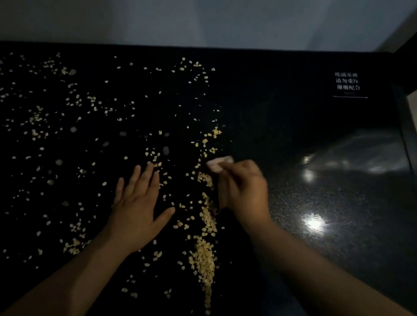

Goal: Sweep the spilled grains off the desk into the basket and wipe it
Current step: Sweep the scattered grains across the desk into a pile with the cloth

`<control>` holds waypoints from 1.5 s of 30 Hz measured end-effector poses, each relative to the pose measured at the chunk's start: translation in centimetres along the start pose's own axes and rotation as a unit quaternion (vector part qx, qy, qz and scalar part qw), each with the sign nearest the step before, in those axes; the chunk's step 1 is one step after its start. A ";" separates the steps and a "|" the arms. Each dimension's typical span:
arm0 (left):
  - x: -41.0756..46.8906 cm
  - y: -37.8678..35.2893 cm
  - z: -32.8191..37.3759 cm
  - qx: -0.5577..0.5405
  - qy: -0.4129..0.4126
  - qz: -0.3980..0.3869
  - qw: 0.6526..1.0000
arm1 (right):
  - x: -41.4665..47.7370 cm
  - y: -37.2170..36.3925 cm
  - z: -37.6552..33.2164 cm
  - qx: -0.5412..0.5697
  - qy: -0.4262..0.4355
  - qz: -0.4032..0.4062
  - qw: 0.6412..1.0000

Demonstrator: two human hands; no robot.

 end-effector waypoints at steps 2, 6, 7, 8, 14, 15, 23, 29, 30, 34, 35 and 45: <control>0.4 0.1 -1.0 0.000 -0.004 -0.012 1.000 | 2.1 2.1 0.8 -0.003 -0.039 0.080 0.996; 1.4 0.2 -2.5 0.021 -0.010 -0.030 0.999 | 7.5 2.5 2.8 -0.090 -0.099 0.115 0.984; 1.4 0.2 -2.6 0.024 -0.015 -0.031 0.999 | 7.8 1.6 3.0 -0.099 -0.110 0.108 0.983; 1.4 0.2 -2.7 0.023 -0.019 -0.030 0.999 | 7.7 0.6 2.9 -0.103 -0.109 0.103 0.983; 1.9 0.9 -3.9 0.014 -0.064 -0.014 0.998 | 0.3 -4.7 -1.4 -0.026 -0.014 -0.027 0.999; 2.0 1.2 -4.1 0.004 -0.078 -0.007 0.997 | -0.4 -4.4 -1.5 -0.039 -0.012 -0.025 0.999; 4.7 3.2 -6.1 -0.025 -0.096 0.052 0.994 | 10.4 -0.3 0.1 -0.084 -0.085 0.125 0.985; 5.9 3.1 -7.7 -0.006 -0.086 0.036 0.996 | 11.0 -4.1 1.2 -0.156 -0.082 0.104 0.979; 6.1 3.1 -8.1 0.000 -0.087 0.031 0.996 | 9.6 -4.9 0.6 -0.142 -0.055 0.075 0.986; 6.5 3.1 -9.4 0.009 -0.089 0.024 0.996 | 3.5 -6.2 -2.0 -0.082 -0.003 -0.048 0.996; 6.6 3.1 -9.7 0.011 -0.092 0.024 0.995 | 2.6 -5.9 -2.4 -0.063 -0.013 -0.054 0.996; 7.4 3.4 -9.5 -0.012 -0.093 0.053 0.994 | 16.7 -2.0 -0.3 -0.127 -0.119 0.153 0.973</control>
Point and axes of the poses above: each hand's wrist, its own x-axis towards the middle knuckle, its own y-axis out of the back of the hand, z = x × y, the point moved 3 cm from there along x, towards the middle knuckle, and after that the axes turned 3 degrees about y, right-handed, at the moved point
